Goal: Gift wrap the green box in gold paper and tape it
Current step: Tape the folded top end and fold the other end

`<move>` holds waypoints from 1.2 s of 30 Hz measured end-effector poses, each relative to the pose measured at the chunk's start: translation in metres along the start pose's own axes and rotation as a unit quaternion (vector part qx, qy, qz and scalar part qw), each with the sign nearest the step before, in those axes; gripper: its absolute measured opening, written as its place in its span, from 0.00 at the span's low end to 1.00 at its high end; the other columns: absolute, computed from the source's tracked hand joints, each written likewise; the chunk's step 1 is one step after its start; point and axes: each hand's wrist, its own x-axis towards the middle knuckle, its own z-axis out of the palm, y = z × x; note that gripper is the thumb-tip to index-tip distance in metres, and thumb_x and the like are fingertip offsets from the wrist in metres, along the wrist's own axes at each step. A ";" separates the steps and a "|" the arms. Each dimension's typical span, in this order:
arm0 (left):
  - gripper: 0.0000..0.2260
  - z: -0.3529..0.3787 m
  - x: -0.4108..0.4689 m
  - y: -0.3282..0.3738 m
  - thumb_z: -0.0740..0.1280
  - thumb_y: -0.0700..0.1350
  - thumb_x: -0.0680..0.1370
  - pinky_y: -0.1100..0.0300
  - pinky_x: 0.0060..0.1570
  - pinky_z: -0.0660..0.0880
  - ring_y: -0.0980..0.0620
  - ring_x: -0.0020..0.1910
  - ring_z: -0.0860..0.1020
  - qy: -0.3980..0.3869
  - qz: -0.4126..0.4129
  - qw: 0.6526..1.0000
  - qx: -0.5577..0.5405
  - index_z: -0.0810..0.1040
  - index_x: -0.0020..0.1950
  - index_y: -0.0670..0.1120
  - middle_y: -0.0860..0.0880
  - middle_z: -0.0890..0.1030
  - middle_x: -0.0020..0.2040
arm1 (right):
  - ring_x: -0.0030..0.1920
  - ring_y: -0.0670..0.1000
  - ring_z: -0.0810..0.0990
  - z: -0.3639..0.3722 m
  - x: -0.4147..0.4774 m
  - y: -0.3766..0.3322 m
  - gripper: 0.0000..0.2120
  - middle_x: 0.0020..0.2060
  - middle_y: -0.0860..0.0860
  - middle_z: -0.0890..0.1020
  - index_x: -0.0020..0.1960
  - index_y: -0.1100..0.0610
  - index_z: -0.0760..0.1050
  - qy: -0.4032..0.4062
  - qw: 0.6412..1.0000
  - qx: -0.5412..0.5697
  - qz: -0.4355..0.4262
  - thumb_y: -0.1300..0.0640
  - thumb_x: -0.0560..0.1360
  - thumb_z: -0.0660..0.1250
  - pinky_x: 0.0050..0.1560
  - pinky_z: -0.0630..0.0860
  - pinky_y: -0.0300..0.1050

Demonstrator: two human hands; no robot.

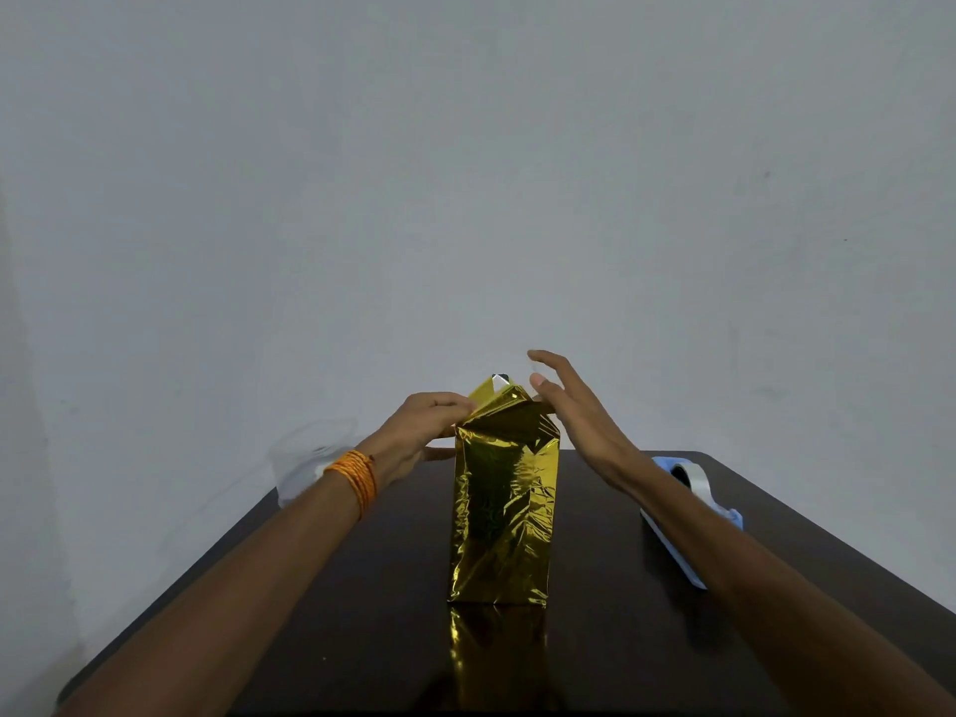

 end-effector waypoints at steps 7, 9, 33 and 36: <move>0.07 -0.002 0.004 0.002 0.70 0.49 0.78 0.54 0.49 0.76 0.49 0.59 0.78 -0.032 0.033 0.998 0.049 0.86 0.51 0.48 0.49 0.83 0.52 | 0.62 0.46 0.75 -0.008 0.004 0.005 0.20 0.44 0.38 0.83 0.72 0.42 0.65 0.021 0.999 -0.020 0.027 0.51 0.81 0.62 0.62 0.62 0.48; 0.08 -0.003 0.007 0.000 0.71 0.51 0.77 0.48 0.57 0.77 0.49 0.60 0.77 -0.037 0.033 0.997 0.055 0.86 0.52 0.49 0.50 0.84 0.54 | 0.59 0.41 0.76 -0.006 0.002 0.007 0.19 0.45 0.41 0.84 0.72 0.42 0.65 0.019 0.999 -0.019 0.021 0.51 0.82 0.61 0.61 0.62 0.46; 0.23 0.004 0.005 -0.014 0.76 0.61 0.63 0.51 0.59 0.79 0.51 0.60 0.78 -0.042 0.119 0.989 0.081 0.84 0.55 0.54 0.51 0.79 0.62 | 0.56 0.43 0.80 -0.007 0.010 0.007 0.13 0.47 0.47 0.86 0.65 0.40 0.73 0.017 1.000 -0.002 -0.013 0.51 0.81 0.64 0.54 0.72 0.41; 0.23 0.004 0.005 -0.014 0.75 0.62 0.64 0.49 0.61 0.77 0.49 0.61 0.76 -0.042 0.121 0.986 0.102 0.83 0.56 0.56 0.51 0.78 0.63 | 0.55 0.47 0.80 -0.011 0.016 0.001 0.06 0.48 0.48 0.84 0.55 0.45 0.80 0.053 0.998 0.008 -0.033 0.52 0.79 0.67 0.56 0.76 0.49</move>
